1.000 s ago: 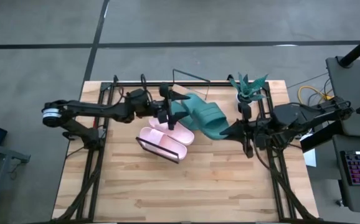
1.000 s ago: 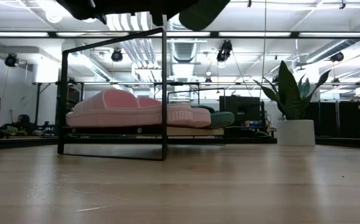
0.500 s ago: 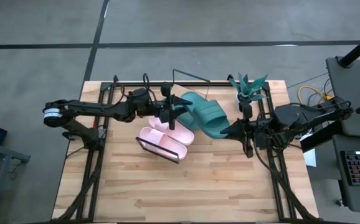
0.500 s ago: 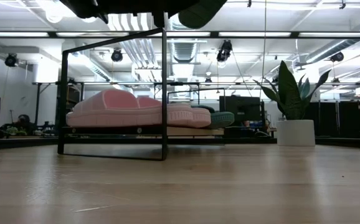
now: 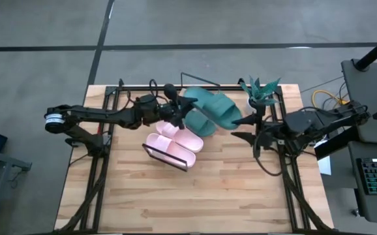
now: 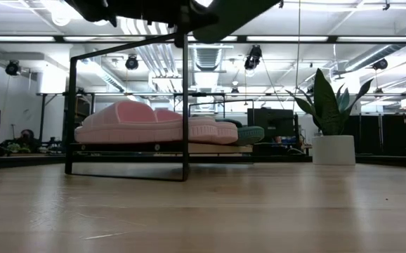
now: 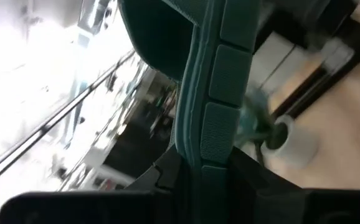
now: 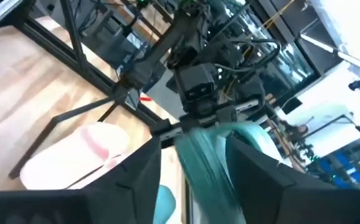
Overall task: Pick and place slides into the shelf
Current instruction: Put the dark green slide on the shelf
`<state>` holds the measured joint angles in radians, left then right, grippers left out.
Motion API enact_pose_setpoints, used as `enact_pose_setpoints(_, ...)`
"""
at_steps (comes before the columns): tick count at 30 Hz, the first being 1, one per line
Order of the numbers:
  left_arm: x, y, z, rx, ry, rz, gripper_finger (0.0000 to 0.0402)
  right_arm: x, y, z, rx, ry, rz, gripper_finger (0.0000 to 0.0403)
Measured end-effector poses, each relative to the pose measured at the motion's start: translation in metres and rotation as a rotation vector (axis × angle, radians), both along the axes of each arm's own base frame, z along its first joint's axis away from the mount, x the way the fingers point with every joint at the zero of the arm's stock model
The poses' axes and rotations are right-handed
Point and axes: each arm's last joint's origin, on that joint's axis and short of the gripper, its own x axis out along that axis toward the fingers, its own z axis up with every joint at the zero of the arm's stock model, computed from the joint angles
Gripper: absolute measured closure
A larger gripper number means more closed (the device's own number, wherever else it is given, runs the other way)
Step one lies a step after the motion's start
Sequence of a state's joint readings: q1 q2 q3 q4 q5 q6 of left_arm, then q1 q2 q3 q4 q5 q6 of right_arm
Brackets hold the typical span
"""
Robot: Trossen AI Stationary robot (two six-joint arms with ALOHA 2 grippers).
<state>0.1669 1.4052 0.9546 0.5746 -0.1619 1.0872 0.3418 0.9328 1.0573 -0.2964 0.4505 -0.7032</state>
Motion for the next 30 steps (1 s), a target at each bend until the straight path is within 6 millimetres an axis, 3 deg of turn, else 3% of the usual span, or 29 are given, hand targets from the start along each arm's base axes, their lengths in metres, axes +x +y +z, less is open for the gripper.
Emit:
enact_pose_setpoints(7, -0.002, 0.004, -0.007, 0.026, 0.087, 0.146, 0.0349, -0.007, 0.004, 0.0, 0.033, 0.009, 0.029, 0.0211)
enact_pose_setpoints(13, -0.001, 0.002, -0.015, 0.039, 0.18, 0.131, 0.0349, -0.012, 0.001, 0.015, -0.007, -0.016, -0.037, 0.0217)
enact_pose_setpoints(19, 0.001, -0.005, -0.012, 0.046, 0.175, 0.099, 0.0349, -0.016, -0.003, 0.019, -0.101, 0.093, -0.118, 0.0227)
enact_pose_setpoints(30, 0.004, -0.016, -0.007, 0.055, 0.147, -0.006, 0.0349, 0.013, 0.005, 0.01, -0.26, 0.262, -0.171, 0.023)
